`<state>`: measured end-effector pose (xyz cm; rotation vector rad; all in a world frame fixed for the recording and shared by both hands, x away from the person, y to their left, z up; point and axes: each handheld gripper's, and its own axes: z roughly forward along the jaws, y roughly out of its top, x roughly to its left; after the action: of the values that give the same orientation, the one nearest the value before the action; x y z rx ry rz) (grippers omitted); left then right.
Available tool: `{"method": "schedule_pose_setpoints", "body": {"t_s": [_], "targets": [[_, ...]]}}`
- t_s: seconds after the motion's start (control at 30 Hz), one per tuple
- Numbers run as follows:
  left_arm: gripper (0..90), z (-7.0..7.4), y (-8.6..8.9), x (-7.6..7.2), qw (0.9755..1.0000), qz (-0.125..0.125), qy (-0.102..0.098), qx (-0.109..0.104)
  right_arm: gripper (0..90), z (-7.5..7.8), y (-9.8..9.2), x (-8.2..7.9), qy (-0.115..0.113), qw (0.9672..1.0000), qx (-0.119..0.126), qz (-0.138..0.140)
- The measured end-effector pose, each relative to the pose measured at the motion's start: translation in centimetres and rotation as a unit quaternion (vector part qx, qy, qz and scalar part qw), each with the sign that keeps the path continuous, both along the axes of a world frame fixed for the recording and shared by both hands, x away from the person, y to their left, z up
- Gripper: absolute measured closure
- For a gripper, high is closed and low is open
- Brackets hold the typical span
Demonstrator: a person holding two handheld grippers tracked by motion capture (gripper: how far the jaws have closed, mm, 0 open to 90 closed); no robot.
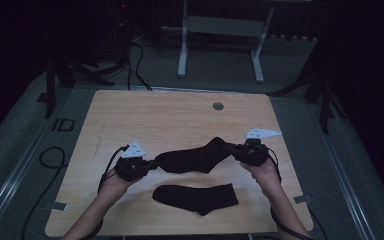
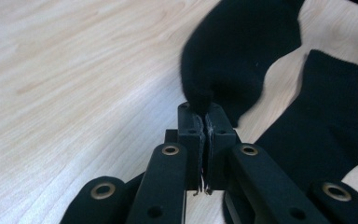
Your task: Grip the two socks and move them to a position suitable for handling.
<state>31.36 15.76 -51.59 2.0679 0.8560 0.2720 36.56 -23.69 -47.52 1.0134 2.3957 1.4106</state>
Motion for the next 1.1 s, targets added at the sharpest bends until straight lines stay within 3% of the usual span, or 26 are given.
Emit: {"method": "schedule_pose_setpoints", "body": {"t_s": [0.1, 0.2, 0.27, 0.4, 0.57, 0.67, 0.8, 0.9, 1.1], "targets": [[87.6, -0.6, 0.0, 0.7, 0.9999, -0.003, 0.013, 0.01, 76.0, -1.2, -0.6, 0.3, 0.01, 0.9997, -0.012, -0.016], [87.5, -1.2, -0.2, 1.5, 0.9992, -0.01, 0.032, 0.023, 74.9, -2.8, -0.6, 0.3, 0.017, 0.9986, -0.044, -0.025], [87.4, -1.5, -0.4, 1.8, 0.9985, -0.017, 0.043, 0.029, 74.9, -3.3, -0.5, 0.3, 0.022, 0.9983, -0.048, -0.026], [87.1, -2.5, -0.8, 3.0, 0.9967, -0.022, 0.067, 0.041, 71.0, -5.8, -0.7, 0.5, 0.052, 0.996, -0.065, -0.03], [84.8, -2.9, -0.6, 3.6, 0.9968, -0.007, 0.066, 0.046, 56.2, -6.8, -1.2, 0.5, 0.066, 0.9936, -0.083, -0.039], [73.4, -2.9, -0.1, 3.7, 0.9972, 0.01, 0.062, 0.042, 49.7, -6.9, -1.6, 0.4, 0.068, 0.9926, -0.092, -0.041], [58.4, -2.6, 0.7, 3.6, 0.997, 0.036, 0.055, 0.041, 50.6, -6.7, -2.0, 0.2, 0.062, 0.9921, -0.098, -0.048], [57.9, -2.2, 0.9, 3.2, 0.9977, 0.043, 0.045, 0.027, 51.4, -6.4, -2.1, 0.3, 0.057, 0.9927, -0.094, -0.05], [57.9, -1.7, -0.5, 2.5, 0.9991, 0.014, 0.033, 0.024, 54.7, -5.5, -1.1, 0.9, 0.04, 0.9936, -0.096, -0.044]]}}
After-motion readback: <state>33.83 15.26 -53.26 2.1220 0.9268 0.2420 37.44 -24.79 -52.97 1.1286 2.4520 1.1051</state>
